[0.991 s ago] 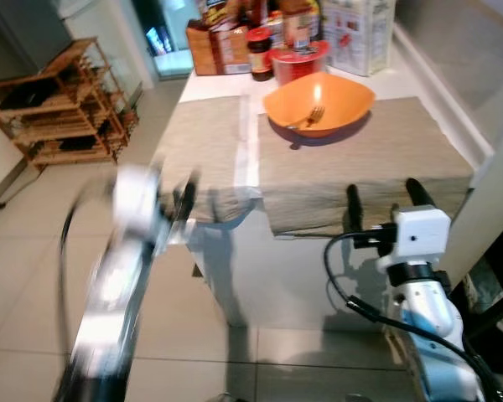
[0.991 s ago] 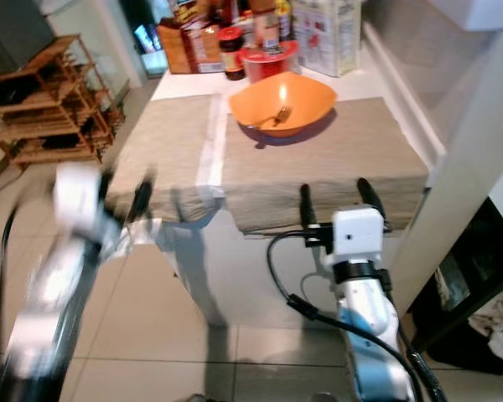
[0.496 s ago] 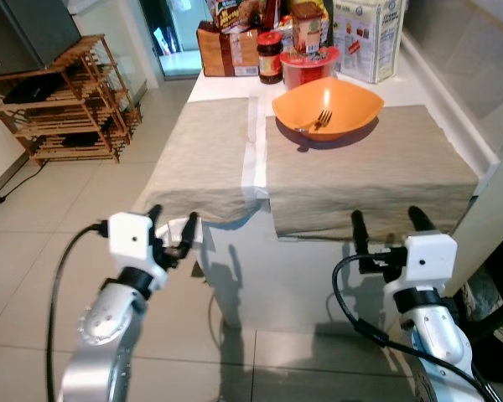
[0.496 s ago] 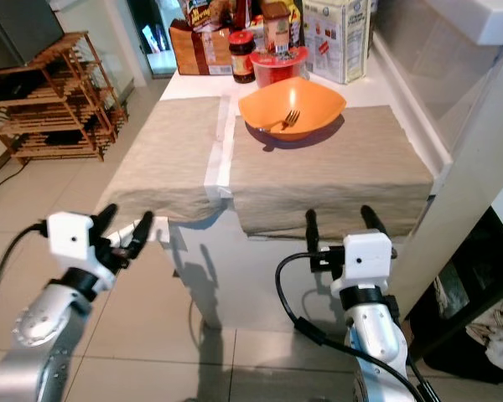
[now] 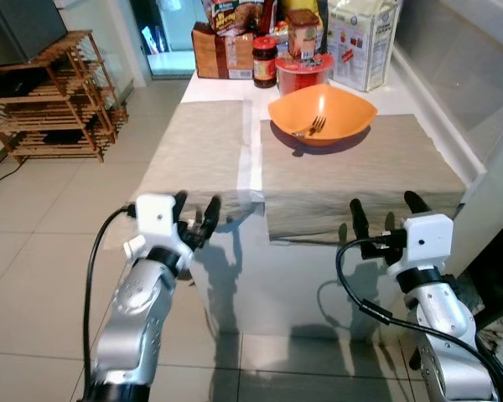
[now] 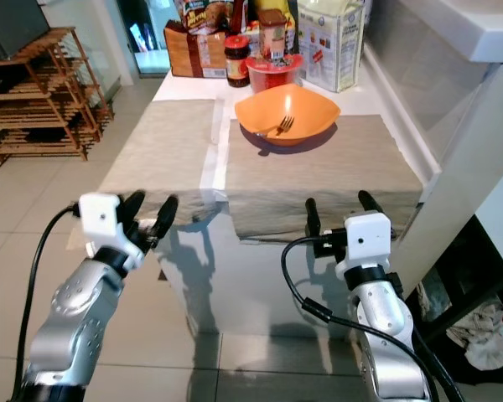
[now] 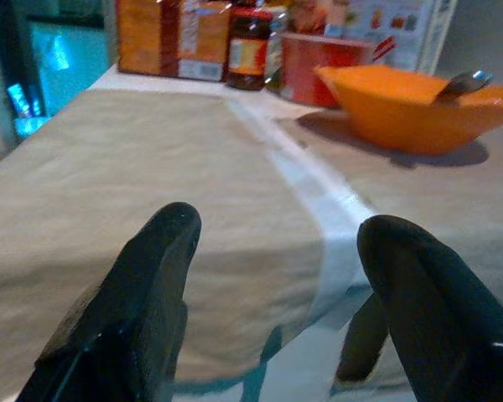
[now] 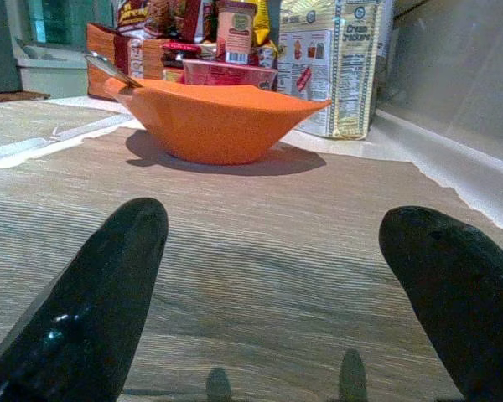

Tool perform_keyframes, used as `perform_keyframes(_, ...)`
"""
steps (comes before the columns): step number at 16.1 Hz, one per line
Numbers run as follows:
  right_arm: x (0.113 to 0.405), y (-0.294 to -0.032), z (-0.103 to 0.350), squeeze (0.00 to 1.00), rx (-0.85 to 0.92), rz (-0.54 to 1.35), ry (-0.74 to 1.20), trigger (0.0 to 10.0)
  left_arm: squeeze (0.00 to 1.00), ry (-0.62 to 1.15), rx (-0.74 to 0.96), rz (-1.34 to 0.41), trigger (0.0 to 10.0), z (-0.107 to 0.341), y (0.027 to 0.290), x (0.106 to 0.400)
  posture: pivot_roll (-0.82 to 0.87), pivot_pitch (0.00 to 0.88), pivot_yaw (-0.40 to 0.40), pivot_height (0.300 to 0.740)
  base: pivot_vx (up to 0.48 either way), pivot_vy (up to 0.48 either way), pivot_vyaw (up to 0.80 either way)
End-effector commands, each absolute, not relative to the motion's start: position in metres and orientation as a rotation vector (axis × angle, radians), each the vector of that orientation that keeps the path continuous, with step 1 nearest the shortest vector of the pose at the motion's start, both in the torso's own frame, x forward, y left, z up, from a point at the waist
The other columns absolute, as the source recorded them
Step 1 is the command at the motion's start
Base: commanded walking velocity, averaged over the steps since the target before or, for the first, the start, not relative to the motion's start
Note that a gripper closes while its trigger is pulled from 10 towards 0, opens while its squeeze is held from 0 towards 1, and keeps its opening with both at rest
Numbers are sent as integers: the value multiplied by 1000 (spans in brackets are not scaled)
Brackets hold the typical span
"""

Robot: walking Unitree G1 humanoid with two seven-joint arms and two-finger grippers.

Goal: Setting the table

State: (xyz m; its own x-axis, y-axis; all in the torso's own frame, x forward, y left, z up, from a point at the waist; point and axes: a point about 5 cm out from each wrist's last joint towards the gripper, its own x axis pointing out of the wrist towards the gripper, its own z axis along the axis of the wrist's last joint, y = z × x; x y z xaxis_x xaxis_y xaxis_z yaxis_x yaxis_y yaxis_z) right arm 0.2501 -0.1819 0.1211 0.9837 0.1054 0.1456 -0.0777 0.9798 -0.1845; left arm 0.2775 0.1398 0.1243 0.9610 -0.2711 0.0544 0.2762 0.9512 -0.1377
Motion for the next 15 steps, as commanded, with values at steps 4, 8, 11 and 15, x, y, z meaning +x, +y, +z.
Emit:
perform_keyframes(4,252,-175,126,0,-161,82,-210,10000,0,-76,-131,-302,10000,140,136,285,-234,0,112,740,0,0,0)
perform_keyframes(8,250,-180,143,0,-145,20,-262,10000,0,-141,-103,-313,10000,161,135,284,-224,0,108,740,0,0,0)
perform_keyframes(11,247,-175,142,0,-136,22,-258,10000,0,-124,-115,-313,10000,159,135,281,-217,0,110,740,0,0,0)
perform_keyframes(15,251,-175,152,0,-135,8,-287,10000,0,-136,-114,-326,10000,166,132,281,-215,0,109,740,0,0,0)
